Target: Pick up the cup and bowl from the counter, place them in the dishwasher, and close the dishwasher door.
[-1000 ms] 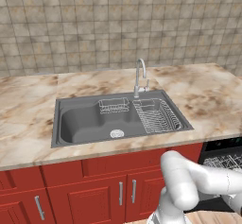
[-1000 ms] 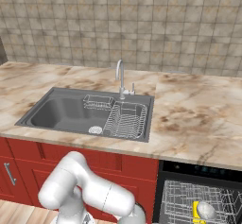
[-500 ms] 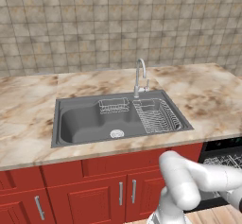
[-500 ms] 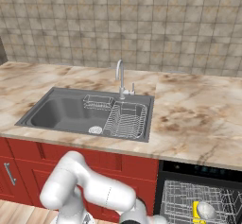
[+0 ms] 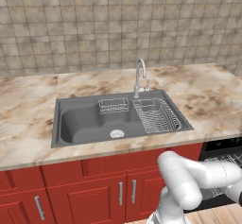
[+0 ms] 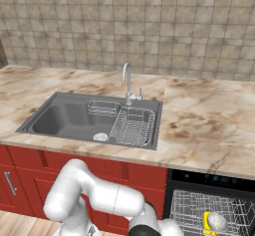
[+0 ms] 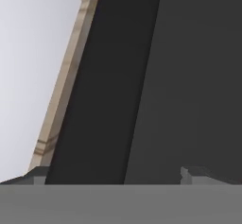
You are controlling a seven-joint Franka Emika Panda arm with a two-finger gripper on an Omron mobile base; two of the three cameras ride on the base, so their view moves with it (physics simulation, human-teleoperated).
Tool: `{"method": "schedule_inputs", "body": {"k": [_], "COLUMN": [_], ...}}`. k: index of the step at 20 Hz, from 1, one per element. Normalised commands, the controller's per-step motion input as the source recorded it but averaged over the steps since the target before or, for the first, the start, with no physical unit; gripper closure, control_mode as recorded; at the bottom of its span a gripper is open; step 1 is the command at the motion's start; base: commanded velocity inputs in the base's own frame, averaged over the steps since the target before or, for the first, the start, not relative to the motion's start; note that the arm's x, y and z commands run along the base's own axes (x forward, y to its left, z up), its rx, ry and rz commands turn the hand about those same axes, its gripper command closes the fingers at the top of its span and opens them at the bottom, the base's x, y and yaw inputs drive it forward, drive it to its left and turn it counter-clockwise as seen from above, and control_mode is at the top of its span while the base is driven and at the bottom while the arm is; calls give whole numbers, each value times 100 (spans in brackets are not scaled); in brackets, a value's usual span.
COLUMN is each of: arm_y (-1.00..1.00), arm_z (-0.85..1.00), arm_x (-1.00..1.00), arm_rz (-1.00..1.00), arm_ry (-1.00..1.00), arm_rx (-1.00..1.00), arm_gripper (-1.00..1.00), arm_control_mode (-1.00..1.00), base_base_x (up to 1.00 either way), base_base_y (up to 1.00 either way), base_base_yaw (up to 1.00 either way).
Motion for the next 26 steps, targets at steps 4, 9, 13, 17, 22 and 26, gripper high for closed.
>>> {"method": "schedule_inputs", "body": {"k": [4,9,13,17,22,26], "arm_y": [-14,-14,-13,-9,-9,-10], "arm_z": [-10,-12,-13,-13,-14,-16], "arm_x": [89,95,94,80,75,67], "arm_rz": [0,0,0,0,0,0], "arm_ry": [-1,0,0,-1,-1,-2], "arm_rx": [0,0,0,0,0,0], "arm_gripper": [-100,-100,-100,-100,-100,-100], "arm_control_mode": [-100,-100,-100,-100,-100,-100], "base_base_x": [0,0,0,0,0,0], "base_base_y": [0,0,0,0,0,0], "base_base_yaw": [0,0,0,0,0,0]}}
